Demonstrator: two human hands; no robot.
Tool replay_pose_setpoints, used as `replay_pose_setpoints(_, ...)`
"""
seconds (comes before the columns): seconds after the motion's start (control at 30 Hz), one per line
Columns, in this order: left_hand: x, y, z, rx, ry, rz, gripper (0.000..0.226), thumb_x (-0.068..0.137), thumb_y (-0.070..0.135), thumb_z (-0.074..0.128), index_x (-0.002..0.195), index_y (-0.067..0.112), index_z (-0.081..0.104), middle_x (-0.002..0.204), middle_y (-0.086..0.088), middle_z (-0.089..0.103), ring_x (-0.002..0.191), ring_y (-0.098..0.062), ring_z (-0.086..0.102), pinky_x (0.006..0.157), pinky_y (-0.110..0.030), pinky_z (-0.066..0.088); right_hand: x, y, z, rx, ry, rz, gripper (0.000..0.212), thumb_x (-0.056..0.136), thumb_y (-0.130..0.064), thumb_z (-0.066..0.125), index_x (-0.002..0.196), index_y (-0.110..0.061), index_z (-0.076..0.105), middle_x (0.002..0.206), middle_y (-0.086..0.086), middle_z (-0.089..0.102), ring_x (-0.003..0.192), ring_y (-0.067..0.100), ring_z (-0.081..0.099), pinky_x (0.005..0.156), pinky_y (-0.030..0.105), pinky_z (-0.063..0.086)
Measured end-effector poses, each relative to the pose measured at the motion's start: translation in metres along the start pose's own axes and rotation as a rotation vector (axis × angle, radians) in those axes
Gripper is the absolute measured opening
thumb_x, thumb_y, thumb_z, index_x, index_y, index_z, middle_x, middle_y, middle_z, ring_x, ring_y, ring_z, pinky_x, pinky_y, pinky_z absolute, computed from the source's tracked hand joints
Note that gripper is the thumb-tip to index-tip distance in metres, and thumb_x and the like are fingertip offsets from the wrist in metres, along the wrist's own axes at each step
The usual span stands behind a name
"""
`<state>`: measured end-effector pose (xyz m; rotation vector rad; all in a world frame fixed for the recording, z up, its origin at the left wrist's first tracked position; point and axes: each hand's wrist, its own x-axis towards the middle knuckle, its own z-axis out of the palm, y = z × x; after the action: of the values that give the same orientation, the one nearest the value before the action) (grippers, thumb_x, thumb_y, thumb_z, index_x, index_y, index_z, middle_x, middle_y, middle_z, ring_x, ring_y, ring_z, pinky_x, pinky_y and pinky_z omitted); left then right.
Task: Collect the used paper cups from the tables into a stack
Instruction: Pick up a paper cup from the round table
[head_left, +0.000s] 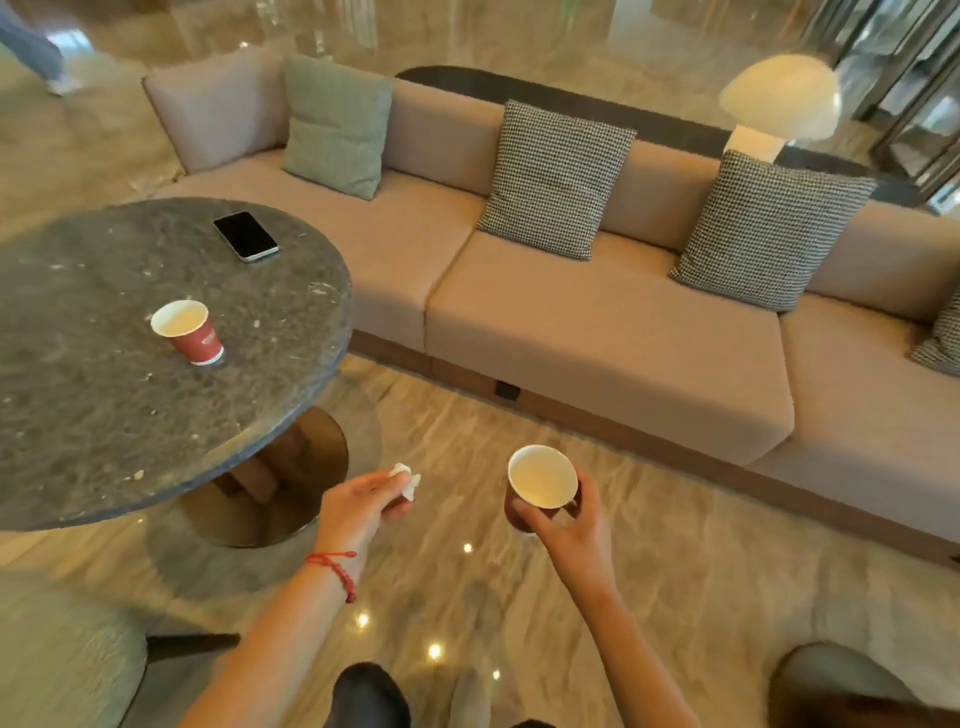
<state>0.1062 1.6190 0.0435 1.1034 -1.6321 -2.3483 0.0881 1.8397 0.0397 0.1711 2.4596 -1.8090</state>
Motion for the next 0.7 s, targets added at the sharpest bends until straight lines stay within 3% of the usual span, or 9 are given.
replay_pose_setpoints(0.13,0.021,0.017,-0.006,-0.062,0.112,-0.007,0.007,0.076,0.001,0.070,0.082,-0.003,0.069,0.085,-0.016,0.069,0.080,-0.020,0.067,0.056,-0.019,0.056,0.039,-0.011,0.030,-0.003,-0.117,-0.025,0.058,0.063,-0.032,0.085,0.101,-0.049,0.045,0.105,-0.022,0.053,0.094,-0.022,0.048,0.066,0.001,0.042)
replay_pose_setpoints(0.33,0.074,0.050,-0.045,-0.153,0.245,0.010,0.006,0.078,0.001,0.068,0.083,-0.001,0.068,0.087,-0.018,0.068,0.083,-0.023,0.064,0.060,-0.021,0.058,0.096,-0.032,0.112,-0.022,-0.269,-0.088,0.060,0.063,-0.031,0.085,0.104,-0.049,0.045,0.104,-0.021,0.056,0.094,-0.020,0.049,0.069,-0.001,0.041)
replay_pose_setpoints(0.47,0.113,0.079,-0.081,-0.232,0.332,0.034,0.005,0.079,0.001,0.067,0.083,-0.003,0.067,0.081,-0.014,0.068,0.077,-0.020,0.064,0.053,-0.017,0.055,0.129,-0.059,0.176,-0.029,-0.364,-0.151,0.059,0.064,-0.029,0.085,0.104,-0.047,0.046,0.103,-0.021,0.058,0.093,-0.020,0.050,0.069,-0.003,0.039)
replay_pose_setpoints(0.6,0.144,0.109,-0.114,-0.251,0.423,0.085,0.007,0.076,0.003,0.071,0.071,0.008,0.071,0.065,-0.003,0.072,0.066,-0.013,0.067,0.053,-0.016,0.054,0.155,-0.089,0.236,-0.027,-0.475,-0.202,0.060,0.064,-0.028,0.085,0.106,-0.044,0.047,0.109,-0.019,0.058,0.095,-0.017,0.051,0.071,-0.001,0.040)
replay_pose_setpoints(0.7,0.164,0.124,-0.137,-0.259,0.485,0.118,0.002,0.078,0.003,0.070,0.077,0.004,0.069,0.058,0.004,0.070,0.054,-0.005,0.065,0.051,-0.014,0.053,0.172,-0.107,0.277,-0.005,-0.554,-0.227,0.060,0.065,-0.022,0.086,0.105,-0.044,0.047,0.109,-0.019,0.057,0.095,-0.016,0.052,0.072,0.001,0.042)
